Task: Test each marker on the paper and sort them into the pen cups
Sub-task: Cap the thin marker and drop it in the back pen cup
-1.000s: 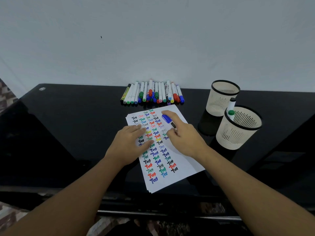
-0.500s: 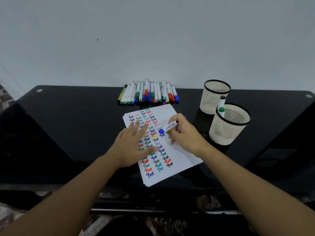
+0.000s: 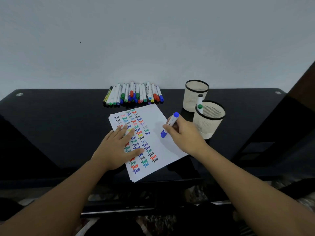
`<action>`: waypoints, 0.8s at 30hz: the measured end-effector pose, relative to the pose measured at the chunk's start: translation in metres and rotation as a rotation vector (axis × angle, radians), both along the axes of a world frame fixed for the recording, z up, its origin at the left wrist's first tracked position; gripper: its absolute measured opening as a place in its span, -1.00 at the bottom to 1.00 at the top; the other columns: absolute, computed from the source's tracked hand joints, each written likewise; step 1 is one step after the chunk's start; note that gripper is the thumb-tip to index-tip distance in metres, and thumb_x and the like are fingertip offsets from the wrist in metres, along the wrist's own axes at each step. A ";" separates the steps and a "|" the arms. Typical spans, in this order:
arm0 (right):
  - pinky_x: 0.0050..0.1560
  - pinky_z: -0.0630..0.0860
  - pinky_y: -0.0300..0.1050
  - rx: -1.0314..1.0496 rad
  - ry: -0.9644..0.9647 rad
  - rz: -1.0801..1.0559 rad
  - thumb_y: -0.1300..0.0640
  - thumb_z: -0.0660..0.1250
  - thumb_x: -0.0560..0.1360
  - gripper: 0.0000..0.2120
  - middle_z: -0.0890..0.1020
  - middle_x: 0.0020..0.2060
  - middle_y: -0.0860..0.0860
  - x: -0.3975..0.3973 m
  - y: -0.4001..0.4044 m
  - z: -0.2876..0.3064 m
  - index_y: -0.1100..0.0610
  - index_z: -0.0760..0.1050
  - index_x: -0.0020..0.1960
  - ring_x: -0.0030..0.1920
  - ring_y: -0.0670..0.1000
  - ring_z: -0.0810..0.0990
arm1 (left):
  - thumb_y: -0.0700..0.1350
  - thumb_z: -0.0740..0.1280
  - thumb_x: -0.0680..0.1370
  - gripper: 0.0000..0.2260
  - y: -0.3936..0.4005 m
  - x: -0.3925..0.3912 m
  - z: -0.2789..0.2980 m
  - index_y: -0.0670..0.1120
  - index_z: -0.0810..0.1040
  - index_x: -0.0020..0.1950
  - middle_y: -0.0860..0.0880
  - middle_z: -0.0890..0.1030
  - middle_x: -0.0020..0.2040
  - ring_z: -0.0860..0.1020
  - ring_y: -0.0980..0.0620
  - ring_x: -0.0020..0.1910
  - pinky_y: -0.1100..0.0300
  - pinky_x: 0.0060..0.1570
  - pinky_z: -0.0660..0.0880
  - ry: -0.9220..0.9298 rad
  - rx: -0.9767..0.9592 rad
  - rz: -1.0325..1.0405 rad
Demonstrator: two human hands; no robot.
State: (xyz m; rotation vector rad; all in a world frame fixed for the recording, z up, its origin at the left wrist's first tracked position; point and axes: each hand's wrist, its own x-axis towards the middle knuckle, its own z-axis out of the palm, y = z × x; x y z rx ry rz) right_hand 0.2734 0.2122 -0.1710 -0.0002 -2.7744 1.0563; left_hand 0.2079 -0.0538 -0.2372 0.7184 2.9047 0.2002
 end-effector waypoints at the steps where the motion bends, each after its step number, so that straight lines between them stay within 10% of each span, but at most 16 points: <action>1: -0.22 0.48 -0.12 0.020 0.026 -0.007 -0.09 0.25 0.69 -0.78 0.57 -0.28 -0.06 0.004 0.006 0.005 0.07 0.49 0.12 -0.28 -0.06 0.54 | 0.66 -0.15 0.39 -0.06 0.000 0.000 0.000 0.19 -0.17 0.65 0.10 -0.22 0.65 -0.24 0.10 0.62 -0.02 0.60 -0.18 0.003 0.006 0.000; 11: -0.13 0.58 0.05 -0.040 0.284 -0.251 -0.08 0.21 0.71 -0.75 0.64 -0.19 -0.07 0.036 0.066 0.070 0.10 0.48 0.10 -0.17 -0.05 0.61 | 0.68 -0.15 0.37 -0.04 -0.002 -0.002 -0.004 0.20 -0.14 0.65 0.11 -0.20 0.65 -0.22 0.10 0.63 -0.02 0.61 -0.15 0.010 0.016 0.016; 24: -0.29 0.52 0.02 0.149 0.101 -0.325 -0.16 0.32 0.61 -0.71 0.58 -0.20 -0.06 0.019 0.080 0.061 0.06 0.43 0.09 -0.14 -0.01 0.61 | 0.69 -0.12 0.35 -0.01 -0.003 -0.003 -0.004 0.19 -0.10 0.66 0.11 -0.18 0.66 -0.20 0.08 0.63 -0.04 0.61 -0.13 0.005 0.040 0.022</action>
